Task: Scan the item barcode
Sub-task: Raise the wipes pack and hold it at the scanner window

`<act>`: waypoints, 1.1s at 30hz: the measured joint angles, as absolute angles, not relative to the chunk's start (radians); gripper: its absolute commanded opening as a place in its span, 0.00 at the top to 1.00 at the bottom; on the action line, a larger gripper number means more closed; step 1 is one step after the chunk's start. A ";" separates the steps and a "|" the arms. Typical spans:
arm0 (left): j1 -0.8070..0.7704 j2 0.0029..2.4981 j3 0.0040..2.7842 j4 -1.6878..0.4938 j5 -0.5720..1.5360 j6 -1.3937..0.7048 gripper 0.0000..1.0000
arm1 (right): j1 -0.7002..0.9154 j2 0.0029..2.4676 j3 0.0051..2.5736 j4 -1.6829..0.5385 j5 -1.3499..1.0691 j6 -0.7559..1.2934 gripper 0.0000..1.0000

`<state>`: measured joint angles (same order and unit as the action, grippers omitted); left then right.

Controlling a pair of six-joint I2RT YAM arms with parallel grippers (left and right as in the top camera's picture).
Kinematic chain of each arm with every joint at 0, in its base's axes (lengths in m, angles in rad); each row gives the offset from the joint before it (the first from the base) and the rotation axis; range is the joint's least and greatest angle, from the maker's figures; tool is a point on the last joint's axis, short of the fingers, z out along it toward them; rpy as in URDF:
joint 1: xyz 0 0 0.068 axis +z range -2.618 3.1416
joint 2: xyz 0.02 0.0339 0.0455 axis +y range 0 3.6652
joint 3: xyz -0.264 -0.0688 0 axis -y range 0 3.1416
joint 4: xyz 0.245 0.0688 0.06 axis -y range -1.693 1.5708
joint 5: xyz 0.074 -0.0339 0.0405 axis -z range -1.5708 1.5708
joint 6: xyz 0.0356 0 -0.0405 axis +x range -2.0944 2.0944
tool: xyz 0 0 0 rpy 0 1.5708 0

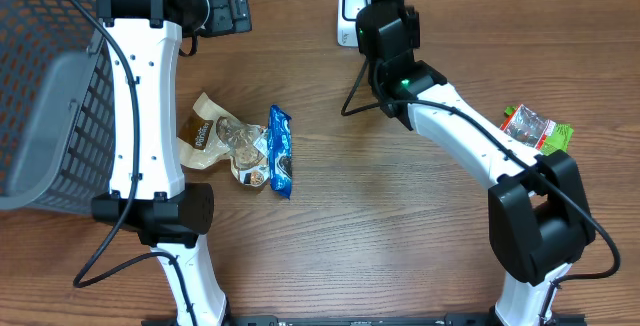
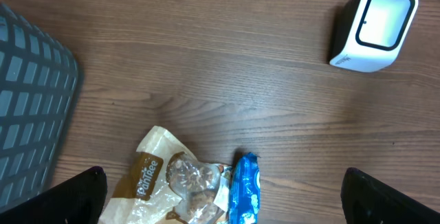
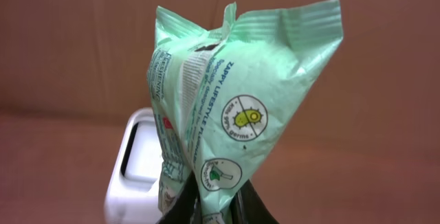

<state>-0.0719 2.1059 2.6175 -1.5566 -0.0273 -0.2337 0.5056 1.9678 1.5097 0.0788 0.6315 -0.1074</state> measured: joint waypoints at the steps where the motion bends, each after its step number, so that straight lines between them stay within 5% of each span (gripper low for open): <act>1: -0.072 2.106 2.617 -1.557 -0.027 -0.234 0.00 | 0.505 1.970 1.510 0.123 0.646 -0.161 0.96; 15: -0.072 2.106 2.617 -1.557 -0.027 -0.234 0.00 | 0.489 2.211 1.514 0.607 0.511 -0.911 0.96; 33: -0.072 2.106 2.617 -1.557 -0.027 -0.234 0.00 | 0.485 2.287 1.514 0.659 0.337 -1.082 0.96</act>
